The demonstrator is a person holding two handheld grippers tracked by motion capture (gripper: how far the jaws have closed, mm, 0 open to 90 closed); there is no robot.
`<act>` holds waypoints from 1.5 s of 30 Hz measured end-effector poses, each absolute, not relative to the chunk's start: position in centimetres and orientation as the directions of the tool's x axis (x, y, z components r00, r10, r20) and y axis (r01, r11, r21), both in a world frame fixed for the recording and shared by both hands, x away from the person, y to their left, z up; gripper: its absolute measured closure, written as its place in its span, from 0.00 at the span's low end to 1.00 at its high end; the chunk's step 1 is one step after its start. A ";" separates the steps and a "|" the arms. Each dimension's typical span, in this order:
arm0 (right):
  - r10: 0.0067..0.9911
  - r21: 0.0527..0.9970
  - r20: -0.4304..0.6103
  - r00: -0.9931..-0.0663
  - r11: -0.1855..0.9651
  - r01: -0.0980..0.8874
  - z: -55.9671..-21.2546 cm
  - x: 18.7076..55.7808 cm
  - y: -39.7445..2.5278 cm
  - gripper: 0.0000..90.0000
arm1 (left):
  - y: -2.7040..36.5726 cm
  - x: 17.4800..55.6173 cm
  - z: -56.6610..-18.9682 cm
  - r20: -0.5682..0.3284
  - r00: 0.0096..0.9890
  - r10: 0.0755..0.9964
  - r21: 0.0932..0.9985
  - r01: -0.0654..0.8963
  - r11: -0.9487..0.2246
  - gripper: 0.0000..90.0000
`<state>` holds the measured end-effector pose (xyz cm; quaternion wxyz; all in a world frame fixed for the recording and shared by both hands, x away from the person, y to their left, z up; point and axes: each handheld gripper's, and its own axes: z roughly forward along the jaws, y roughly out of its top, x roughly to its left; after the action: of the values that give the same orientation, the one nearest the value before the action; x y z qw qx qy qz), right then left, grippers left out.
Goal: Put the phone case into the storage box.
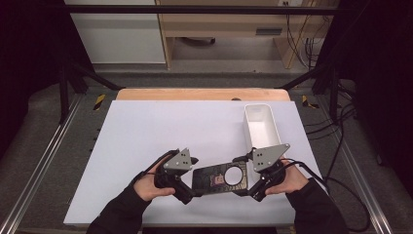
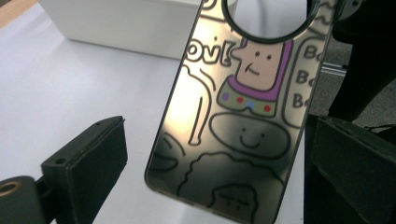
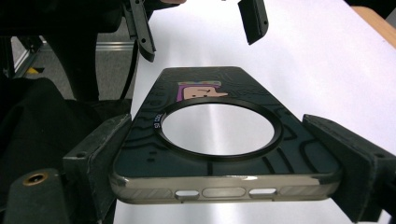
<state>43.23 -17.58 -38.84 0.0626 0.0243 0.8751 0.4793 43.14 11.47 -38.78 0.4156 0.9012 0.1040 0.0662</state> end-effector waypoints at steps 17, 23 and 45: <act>0.075 0.773 -0.086 -0.994 0.634 -0.019 -37.2 43.7 -16.7 0.14 | 10.6 43.2 -39.6 0.002 0.982 0.191 0.710 0.133 -0.691 0.00; 0.067 0.751 -0.084 -0.994 0.660 -0.019 -36.9 43.8 -16.1 0.14 | 10.1 43.3 -40.0 0.024 0.985 0.174 0.682 0.111 -0.723 0.00; 0.029 0.652 -0.077 -0.997 0.758 -0.028 -36.0 44.0 -13.7 0.14 | 8.1 43.9 -40.7 0.050 0.993 0.111 0.587 0.061 -0.807 0.00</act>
<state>44.04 -13.66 -36.03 0.0410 0.0005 0.9365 0.3482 43.94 8.06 -40.75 0.3070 0.9498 0.0454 0.0410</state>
